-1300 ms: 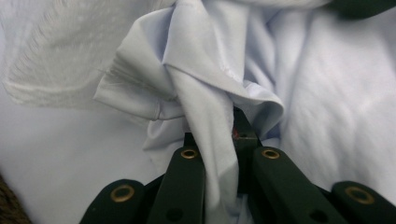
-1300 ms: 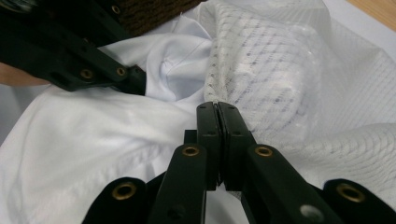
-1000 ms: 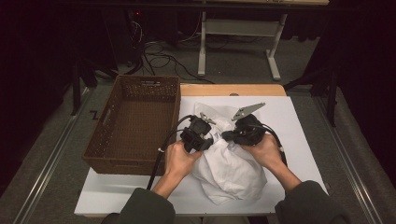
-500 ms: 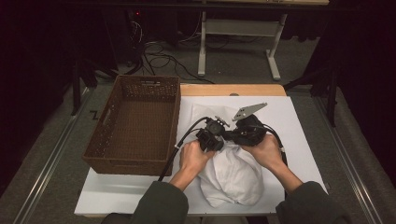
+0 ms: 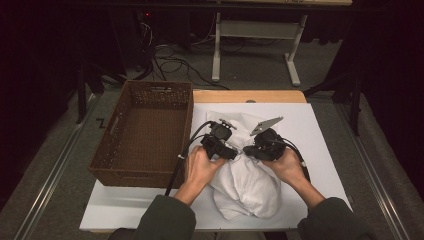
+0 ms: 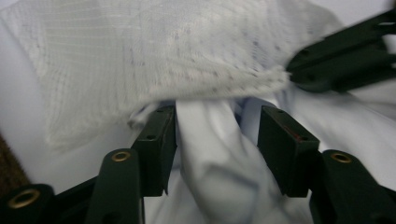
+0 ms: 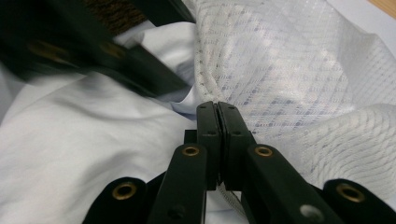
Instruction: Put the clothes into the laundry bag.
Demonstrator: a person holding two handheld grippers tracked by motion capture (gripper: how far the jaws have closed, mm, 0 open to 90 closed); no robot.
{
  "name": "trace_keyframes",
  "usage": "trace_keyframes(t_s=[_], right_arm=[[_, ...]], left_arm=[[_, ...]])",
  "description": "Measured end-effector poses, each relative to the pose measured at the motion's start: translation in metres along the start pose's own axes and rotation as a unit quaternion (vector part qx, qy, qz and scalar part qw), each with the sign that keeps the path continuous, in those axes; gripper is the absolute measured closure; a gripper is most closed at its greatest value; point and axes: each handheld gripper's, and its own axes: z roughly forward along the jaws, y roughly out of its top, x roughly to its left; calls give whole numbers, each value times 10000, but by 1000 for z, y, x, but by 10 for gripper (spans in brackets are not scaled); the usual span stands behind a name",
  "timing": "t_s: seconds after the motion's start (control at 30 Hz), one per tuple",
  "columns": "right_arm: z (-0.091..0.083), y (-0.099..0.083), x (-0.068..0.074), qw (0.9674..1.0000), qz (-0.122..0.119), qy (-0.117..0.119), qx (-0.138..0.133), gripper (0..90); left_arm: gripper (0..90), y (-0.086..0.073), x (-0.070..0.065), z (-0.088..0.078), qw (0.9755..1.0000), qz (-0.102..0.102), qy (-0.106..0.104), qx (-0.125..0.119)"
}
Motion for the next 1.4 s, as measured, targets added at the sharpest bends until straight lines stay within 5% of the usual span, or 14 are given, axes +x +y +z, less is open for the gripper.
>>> trace_keyframes(t_s=[0.13,0.23,0.37,0.5,0.63,0.87,1.03,1.13,1.27,1.4], right_arm=[[1,0,0,10000,45,-44,32,895],[2,1,0,10000,44,-39,53,894],[3,2,0,9999,71,-25,77,894],[3,1,-1,9999,67,-44,112,894],[1,1,-3,9999,136,-8,42,894],[-8,8,4,9999,-61,64,-92,895],[-16,17,12,9995,-208,114,-213,898],[-20,18,16,9990,-318,168,-254,899],[-20,17,23,9985,-433,246,-234,899],[-11,13,28,9983,-560,130,37,898]], left_arm=[[361,-16,-5,-13,9996,96,-241,51],[318,-26,-9,-2,9984,146,-416,355],[340,-29,-19,29,9966,442,-163,680],[569,-24,-20,41,9974,459,-376,417],[782,-23,-21,29,9969,618,-466,108],[828,-26,-22,5,9956,672,-631,-182],[828,-22,-19,6,9962,580,-605,-246],[829,-13,-15,18,9981,471,-331,-200],[827,-4,10,47,9991,-264,-258,-200],[785,-2,15,60,9987,-435,-172,-197]])
